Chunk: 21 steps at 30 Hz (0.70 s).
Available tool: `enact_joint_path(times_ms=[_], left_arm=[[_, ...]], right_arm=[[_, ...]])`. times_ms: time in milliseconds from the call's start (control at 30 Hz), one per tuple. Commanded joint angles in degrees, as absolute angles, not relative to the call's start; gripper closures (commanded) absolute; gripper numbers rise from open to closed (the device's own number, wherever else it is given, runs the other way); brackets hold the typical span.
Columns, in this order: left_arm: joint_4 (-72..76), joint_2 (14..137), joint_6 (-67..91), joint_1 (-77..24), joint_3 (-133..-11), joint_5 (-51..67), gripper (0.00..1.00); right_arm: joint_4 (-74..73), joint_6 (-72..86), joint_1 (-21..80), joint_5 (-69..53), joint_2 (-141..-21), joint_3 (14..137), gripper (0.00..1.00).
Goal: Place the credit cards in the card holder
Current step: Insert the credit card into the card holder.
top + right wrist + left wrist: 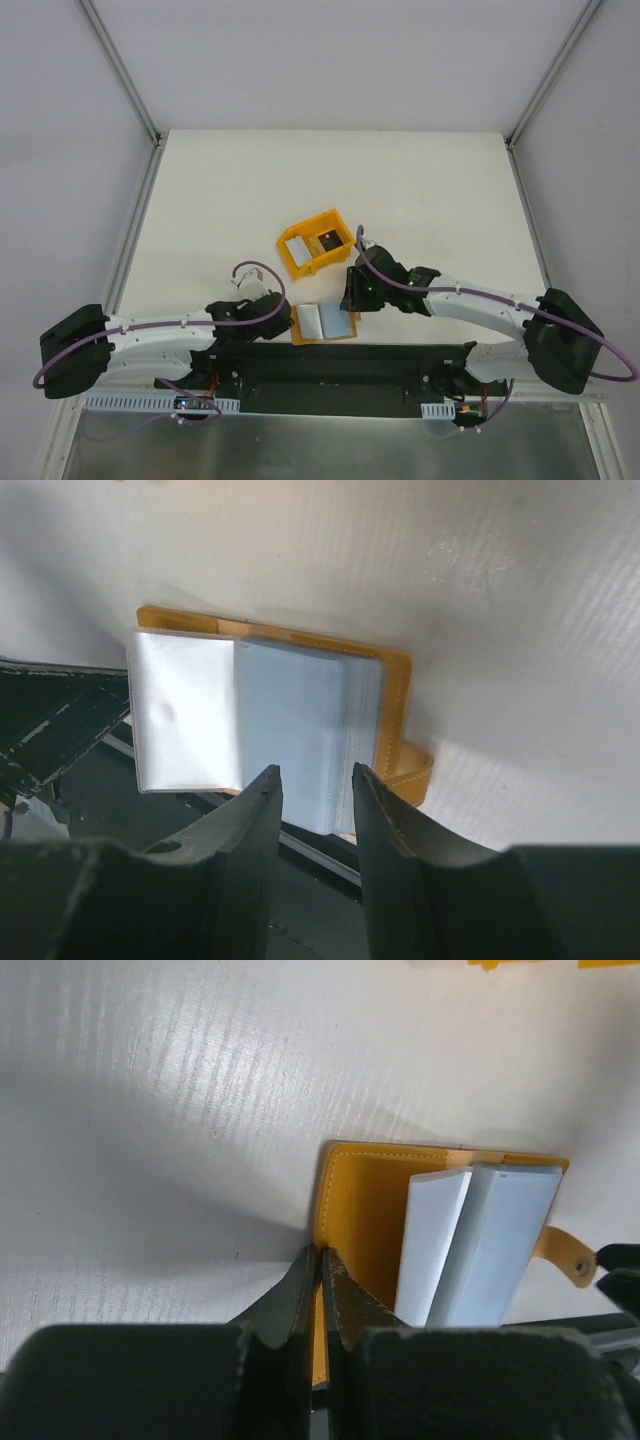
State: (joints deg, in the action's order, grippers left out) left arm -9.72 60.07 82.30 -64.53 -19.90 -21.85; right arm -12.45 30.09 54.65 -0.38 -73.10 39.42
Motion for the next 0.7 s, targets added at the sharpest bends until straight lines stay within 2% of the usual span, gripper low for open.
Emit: enact_joint_path(times_ms=[0,300,667], left_arm=[[-11.78,58.01,89.65,-65.04,-17.4,-24.87,1.0],[-11.16,58.1,89.21,-65.04,-17.31,-24.61,1.0],[-9.41,54.41,85.87,-65.04,-16.26,-24.26,1.0]], right_arm=[[-7.83,31.37,55.11,-6.93,-76.19,41.04,0.63],[-5.01,31.38,56.6,-9.67,-80.85,42.36,0.62],[-10.02,30.15,57.92,-3.69,-82.0,43.86,0.61]])
